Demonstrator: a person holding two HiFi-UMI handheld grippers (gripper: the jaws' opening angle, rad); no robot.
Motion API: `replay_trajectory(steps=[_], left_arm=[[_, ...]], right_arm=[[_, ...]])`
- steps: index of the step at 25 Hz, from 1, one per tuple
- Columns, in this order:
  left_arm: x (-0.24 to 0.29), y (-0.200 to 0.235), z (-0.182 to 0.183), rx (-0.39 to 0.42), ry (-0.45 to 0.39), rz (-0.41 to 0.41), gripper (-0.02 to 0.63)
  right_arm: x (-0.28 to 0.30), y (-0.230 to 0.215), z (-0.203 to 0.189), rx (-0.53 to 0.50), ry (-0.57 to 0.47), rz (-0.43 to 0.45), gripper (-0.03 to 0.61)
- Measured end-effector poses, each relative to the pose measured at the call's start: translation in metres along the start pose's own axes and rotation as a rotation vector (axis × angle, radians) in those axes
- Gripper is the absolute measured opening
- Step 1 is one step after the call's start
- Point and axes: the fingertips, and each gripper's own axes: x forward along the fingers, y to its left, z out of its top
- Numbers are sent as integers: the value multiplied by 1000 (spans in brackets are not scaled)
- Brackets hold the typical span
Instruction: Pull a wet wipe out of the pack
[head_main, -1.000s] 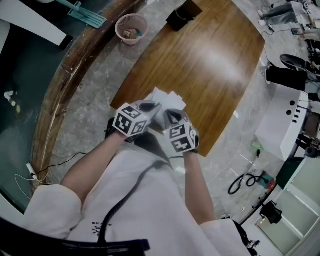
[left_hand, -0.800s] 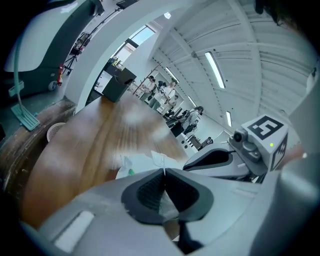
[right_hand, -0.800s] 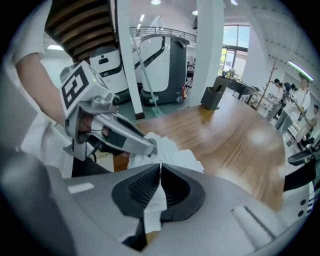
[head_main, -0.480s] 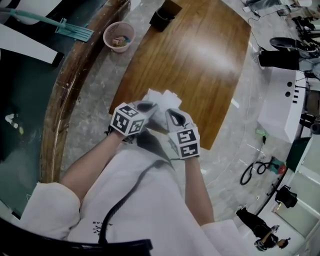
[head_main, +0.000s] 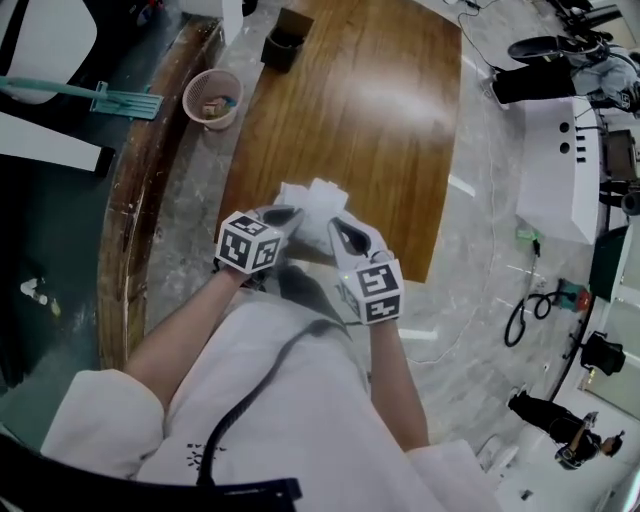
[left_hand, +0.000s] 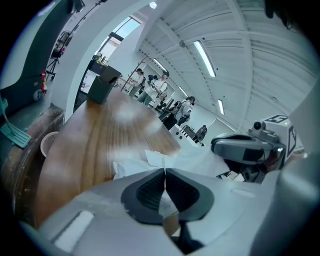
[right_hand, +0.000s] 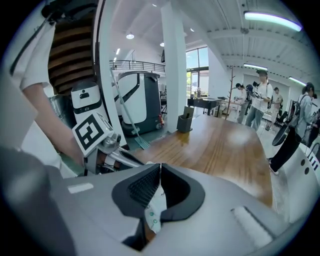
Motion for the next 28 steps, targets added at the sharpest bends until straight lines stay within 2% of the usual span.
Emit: replay_trajectory(steps=[4, 9, 16, 21, 28], left_arm=[[-2, -1, 0, 36, 14, 8, 86], [-9, -5, 4, 68, 16, -6, 87], [-29, -16, 21, 107, -21, -12, 95], [-48, -32, 51, 191, -70, -20, 92], [-72, -70, 113, 317, -178, -40, 18]], right_arm=[[-15, -3, 13, 20, -69, -44, 15], [-32, -7, 25, 36, -129, -87, 15], [-55, -9, 40, 73, -216, -137, 15], [-74, -8, 58, 94, -305, -172, 15], [-105, -13, 79, 176, -441, -213, 15]])
